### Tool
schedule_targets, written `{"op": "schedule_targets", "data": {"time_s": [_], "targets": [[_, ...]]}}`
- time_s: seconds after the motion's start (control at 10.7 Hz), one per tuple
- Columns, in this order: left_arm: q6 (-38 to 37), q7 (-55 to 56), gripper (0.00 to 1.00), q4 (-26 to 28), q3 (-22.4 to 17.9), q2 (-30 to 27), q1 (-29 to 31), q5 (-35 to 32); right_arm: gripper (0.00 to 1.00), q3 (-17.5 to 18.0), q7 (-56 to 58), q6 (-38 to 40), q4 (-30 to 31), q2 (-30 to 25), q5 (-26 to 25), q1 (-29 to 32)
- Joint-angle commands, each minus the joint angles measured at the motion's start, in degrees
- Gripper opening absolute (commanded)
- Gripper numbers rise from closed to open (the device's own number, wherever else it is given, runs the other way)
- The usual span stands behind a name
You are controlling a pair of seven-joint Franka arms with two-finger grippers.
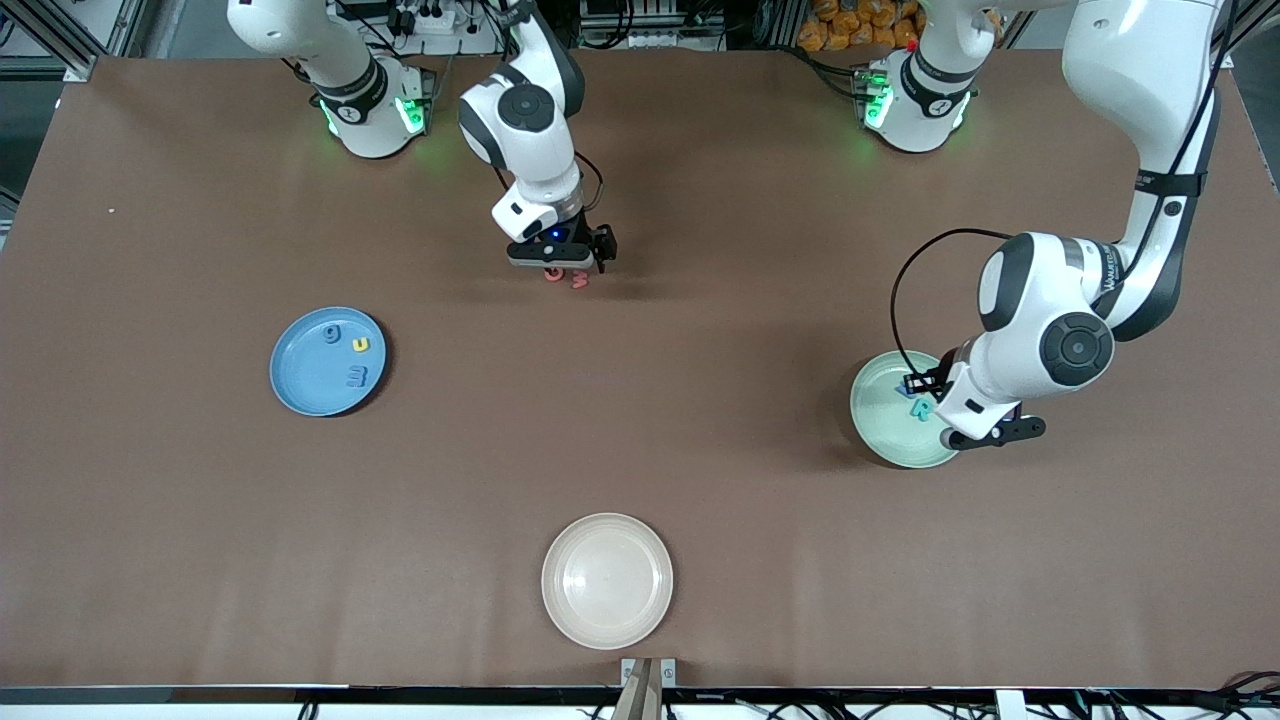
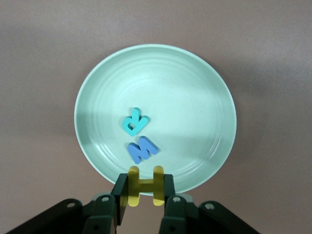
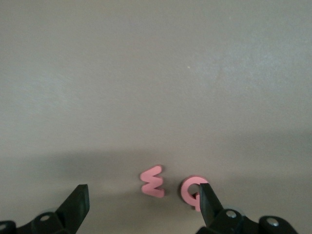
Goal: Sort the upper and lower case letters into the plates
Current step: 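Release the H on the green plate while the right gripper lowers to w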
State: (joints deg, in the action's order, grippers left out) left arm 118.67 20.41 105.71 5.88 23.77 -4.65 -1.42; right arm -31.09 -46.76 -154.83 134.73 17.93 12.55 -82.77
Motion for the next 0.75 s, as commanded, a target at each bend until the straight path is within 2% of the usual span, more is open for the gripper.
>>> {"op": "schedule_targets", "data": {"time_s": [0.0, 0.28, 0.37, 0.47, 0.56, 0.65], "targets": [[-0.11, -0.89, 1.0, -1.3, -0.43, -0.48, -0.45, -2.36, 1.0, 0.15, -0.44, -1.61, -0.61, 2.81, 0.19, -0.82], [-0.63, -3.36, 1.0, -2.53, -0.34, -4.16, -0.45, -4.21, 1.0, 0.32, -0.52, -1.53, -2.89, 5.97, 0.28, -0.29], [-1.16, -3.53, 1.0, -2.53, -0.34, -6.0, -0.54, -4.21, 1.0, 0.5, -0.52, -1.52, -3.68, 6.59, 1.93, -0.2], [-2.47, -3.53, 1.0, -2.53, -0.17, -7.84, -0.54, -4.21, 1.0, 0.59, -0.52, -1.0, -4.99, 7.38, 8.39, -0.55], [-3.61, -3.53, 1.0, -2.62, -0.17, -9.69, -0.71, -4.12, 1.0, 0.59, -0.18, -0.82, -5.7, 8.0, 11.5, -0.82], [-4.84, -3.53, 1.0, -2.53, -0.17, -11.54, -1.32, -4.12, 1.0, 0.59, -0.09, -0.82, -5.71, 8.52, 11.7, -0.9]]}}
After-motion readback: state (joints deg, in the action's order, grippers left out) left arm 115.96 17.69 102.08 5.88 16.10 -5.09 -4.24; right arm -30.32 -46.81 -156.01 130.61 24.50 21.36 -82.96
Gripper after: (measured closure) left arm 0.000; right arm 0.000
